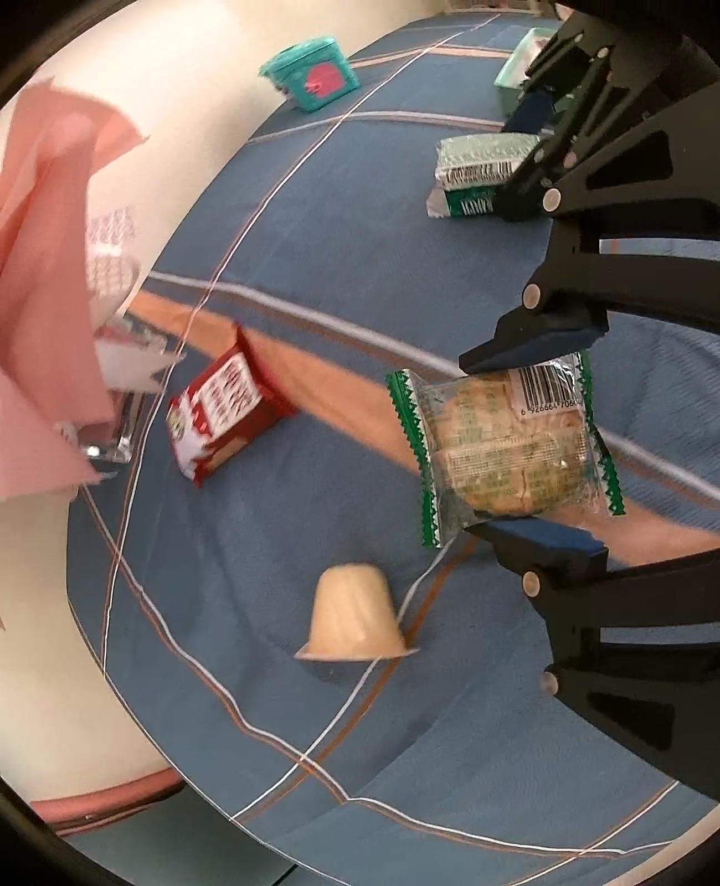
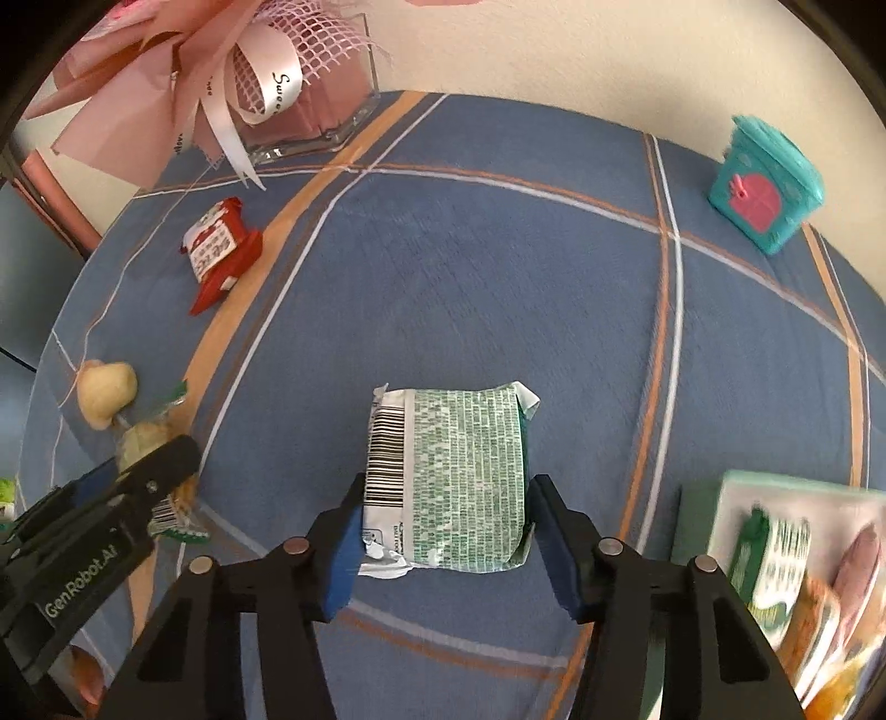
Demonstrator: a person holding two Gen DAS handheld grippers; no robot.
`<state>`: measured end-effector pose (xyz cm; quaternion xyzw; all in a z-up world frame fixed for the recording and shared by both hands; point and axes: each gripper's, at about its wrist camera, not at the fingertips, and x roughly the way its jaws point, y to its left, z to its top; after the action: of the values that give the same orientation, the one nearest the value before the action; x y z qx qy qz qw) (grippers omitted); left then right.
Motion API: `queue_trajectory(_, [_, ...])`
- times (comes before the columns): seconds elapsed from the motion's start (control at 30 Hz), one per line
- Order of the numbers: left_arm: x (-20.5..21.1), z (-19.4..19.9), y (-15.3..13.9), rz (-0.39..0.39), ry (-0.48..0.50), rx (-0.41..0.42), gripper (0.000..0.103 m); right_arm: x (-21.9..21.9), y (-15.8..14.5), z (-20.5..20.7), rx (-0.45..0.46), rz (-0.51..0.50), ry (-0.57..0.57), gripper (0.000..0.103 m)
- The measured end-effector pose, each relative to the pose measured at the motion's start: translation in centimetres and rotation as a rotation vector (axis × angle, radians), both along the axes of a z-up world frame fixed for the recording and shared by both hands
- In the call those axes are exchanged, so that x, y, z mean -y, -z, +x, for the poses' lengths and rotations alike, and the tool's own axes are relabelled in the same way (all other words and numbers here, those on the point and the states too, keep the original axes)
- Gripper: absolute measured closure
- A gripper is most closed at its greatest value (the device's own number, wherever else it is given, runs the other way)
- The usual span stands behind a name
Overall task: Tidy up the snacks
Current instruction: 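Grasp the green biscuit packet with the right tool while the left tool grasps the round cookie packet, then carry both packets over the tray, lower them in and open both tools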
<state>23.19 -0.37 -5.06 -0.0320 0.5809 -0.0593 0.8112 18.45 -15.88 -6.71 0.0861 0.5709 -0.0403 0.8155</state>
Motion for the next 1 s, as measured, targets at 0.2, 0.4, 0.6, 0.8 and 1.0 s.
queue_trajectory(0.2, [1.2, -1.9, -1.4, -0.022, 0.030, -0.001, 0.052, 0.1, -1.3, -4.0, 0.019, 0.023, 0.014, 0.047])
queue_trajectory(0.4, [2.6, -4.6, -2.3, -0.018, 0.060, 0.007, 0.052, 0.0, -3.3, -7.2, 0.062, 0.055, 0.046, 0.047])
queue_trajectory(0.6, [4.7, -7.1, -4.2, 0.028, 0.144, 0.059, 0.052, 1.0, -4.5, -11.1, 0.091, 0.096, 0.081, 0.047])
queue_trajectory(0.8, [6.6, -8.8, -6.0, 0.053, 0.200, 0.116, 0.052, 2.5, -5.9, -14.6, 0.120, 0.096, 0.119, 0.048])
queue_trajectory(1.0, [8.8, -10.3, -7.4, 0.047, 0.239, 0.152, 0.052, 5.5, -6.5, -17.2, 0.142, 0.129, 0.173, 0.047])
